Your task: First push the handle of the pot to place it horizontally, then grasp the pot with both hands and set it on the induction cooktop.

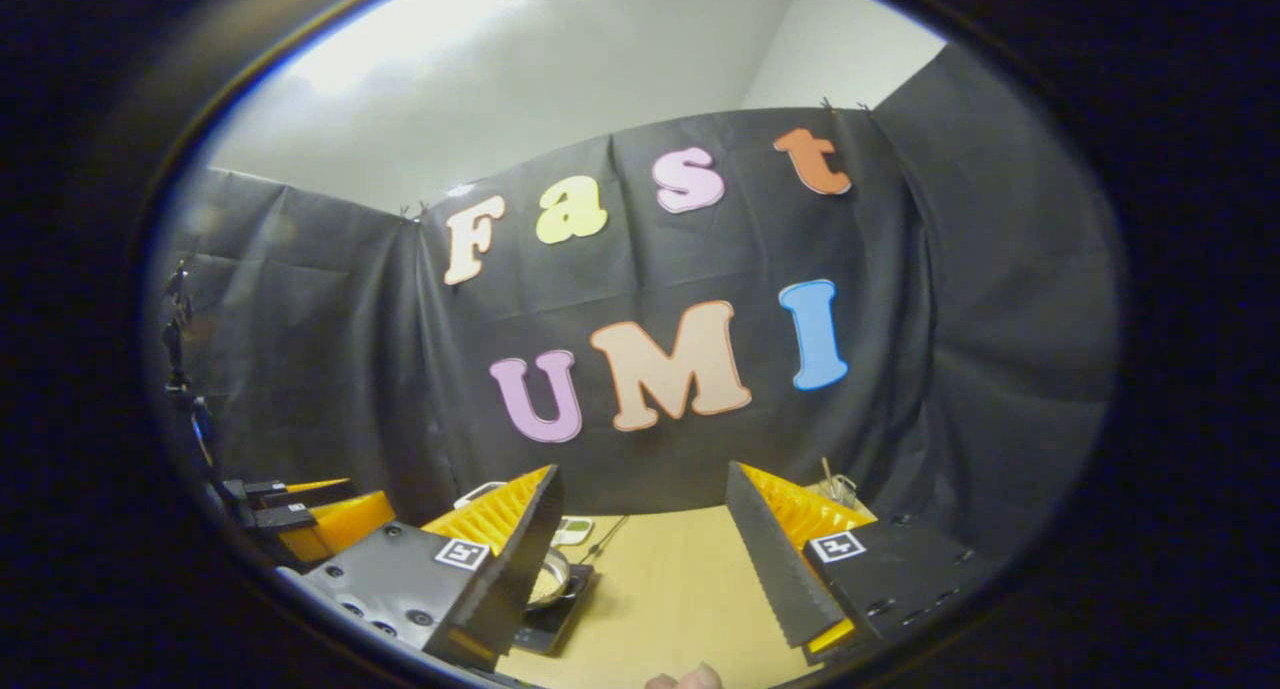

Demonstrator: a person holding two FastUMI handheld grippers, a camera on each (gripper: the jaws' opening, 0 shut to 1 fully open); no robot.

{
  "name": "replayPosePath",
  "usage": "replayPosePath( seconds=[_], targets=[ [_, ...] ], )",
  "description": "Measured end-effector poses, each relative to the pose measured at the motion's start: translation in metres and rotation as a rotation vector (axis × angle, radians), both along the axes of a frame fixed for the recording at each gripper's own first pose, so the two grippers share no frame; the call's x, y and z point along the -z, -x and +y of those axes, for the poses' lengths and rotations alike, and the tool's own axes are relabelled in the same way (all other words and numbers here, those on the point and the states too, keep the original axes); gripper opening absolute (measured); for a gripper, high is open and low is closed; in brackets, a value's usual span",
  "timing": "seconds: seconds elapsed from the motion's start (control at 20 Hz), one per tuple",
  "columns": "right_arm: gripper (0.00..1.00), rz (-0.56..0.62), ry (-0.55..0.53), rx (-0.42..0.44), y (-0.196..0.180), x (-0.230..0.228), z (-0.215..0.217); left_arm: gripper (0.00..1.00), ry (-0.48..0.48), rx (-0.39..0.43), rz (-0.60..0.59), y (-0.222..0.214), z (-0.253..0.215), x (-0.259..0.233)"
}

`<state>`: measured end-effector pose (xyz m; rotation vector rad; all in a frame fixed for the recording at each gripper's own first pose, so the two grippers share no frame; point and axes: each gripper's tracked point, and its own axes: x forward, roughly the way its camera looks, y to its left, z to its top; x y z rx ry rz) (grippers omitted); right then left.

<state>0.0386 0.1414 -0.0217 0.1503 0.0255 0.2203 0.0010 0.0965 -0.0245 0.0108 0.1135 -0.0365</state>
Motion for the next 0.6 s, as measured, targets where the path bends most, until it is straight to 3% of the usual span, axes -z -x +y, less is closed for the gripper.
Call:
replayPosePath(
  seconds=[0.1,0.4,0.45,0.5,0.6],
  targets=[
    [0.93,-0.065,0.009,-0.018,0.002,-0.020,0.003,0.83,-0.009,-0.039,-0.019,0.006,0.008,-0.012],
    [0.93,-0.036,0.032,0.009,0.008,-0.013,-0.042,0.85,-0.078,-0.018,-0.081,0.006,-0.025,-0.032],
    [1.00,-0.036,0.035,0.010,0.010,-0.013,-0.046,0.85,-0.070,-0.013,-0.075,0.005,-0.033,-0.029],
    [0.93,-0.040,0.047,0.009,0.016,-0.014,-0.048,0.83,-0.044,-0.013,-0.055,0.006,-0.039,-0.024],
    [0.93,-0.059,0.080,0.001,0.019,-0.018,-0.053,0.84,0.004,-0.027,-0.018,0.011,-0.045,-0.014]
  ],
)
